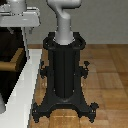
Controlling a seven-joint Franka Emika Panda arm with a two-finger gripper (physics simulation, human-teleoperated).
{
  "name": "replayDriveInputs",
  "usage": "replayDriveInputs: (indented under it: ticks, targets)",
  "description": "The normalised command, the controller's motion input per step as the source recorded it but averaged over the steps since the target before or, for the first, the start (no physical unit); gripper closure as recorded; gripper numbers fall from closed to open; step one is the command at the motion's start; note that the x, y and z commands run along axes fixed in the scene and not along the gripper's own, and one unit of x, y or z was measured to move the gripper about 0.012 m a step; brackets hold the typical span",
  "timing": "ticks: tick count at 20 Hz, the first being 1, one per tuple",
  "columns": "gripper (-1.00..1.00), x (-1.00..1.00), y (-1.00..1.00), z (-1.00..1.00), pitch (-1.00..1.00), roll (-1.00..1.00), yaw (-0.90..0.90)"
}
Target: Open the door by pressing down and pulling on the handle.
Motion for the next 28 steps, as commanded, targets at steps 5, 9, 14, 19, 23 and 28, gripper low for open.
replayDriveInputs:
  ticks: [5, 9, 14, 19, 23, 28]
  targets:
    - [-1.0, 0.0, 0.0, 0.0, 0.0, -0.03, 0.0]
    - [-1.0, 0.0, 0.0, 0.0, 0.0, -0.08, 0.0]
    - [-1.0, 0.0, 0.0, 0.0, 0.0, -0.09, 0.0]
    - [-1.0, 0.0, 0.0, 0.0, 0.0, -0.03, 0.0]
    - [-1.0, 0.25, 0.0, 0.0, 0.0, 0.0, 0.0]
    - [-1.0, 0.4, 0.0, 0.0, 0.0, 0.0, 0.0]
